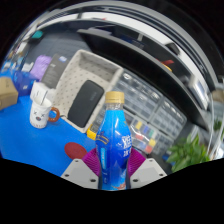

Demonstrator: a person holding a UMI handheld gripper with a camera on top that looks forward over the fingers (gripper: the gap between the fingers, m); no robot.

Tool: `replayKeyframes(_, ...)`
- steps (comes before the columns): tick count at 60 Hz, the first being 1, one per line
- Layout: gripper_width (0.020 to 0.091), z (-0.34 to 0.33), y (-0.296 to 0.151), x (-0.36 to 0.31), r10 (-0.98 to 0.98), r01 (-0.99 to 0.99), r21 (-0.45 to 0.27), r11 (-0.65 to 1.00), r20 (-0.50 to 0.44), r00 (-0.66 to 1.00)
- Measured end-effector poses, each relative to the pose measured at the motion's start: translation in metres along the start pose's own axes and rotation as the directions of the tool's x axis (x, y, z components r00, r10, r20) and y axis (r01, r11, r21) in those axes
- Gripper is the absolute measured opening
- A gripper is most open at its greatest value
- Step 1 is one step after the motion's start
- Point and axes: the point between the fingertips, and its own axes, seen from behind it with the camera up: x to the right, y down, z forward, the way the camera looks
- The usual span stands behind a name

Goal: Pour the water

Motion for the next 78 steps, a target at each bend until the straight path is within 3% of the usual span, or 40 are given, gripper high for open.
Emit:
replayKeyframes(15,0.0310,0.048,-0.065,-0.055,-0.485,0.484,0.026,0.874,0.046,0.873)
replayKeyframes(27,0.0311,0.074,-0.098,-0.093,-0.815,0.814,0.049,0.578,-0.015,0.580)
replayKeyframes(40,0.0310,0.083,-0.130,-0.110,-0.971,0.977,0.049,0.208,-0.109,0.213)
replayKeyframes(48,0.0310,0.081,-0.151,-0.116,-0.980,0.999,0.015,-0.052,-0.192,-0.049)
replayKeyframes(53,0.0309,0.080,-0.156,-0.122,-0.969,0.992,0.003,-0.128,-0.215,-0.124)
replayKeyframes(68,0.0312,0.083,-0.152,-0.120,-0.971,0.991,-0.019,-0.134,-0.198,-0.135)
replayKeyframes(78,0.0309,0.078,-0.153,-0.111,-0.973,0.990,0.046,0.132,-0.183,0.138)
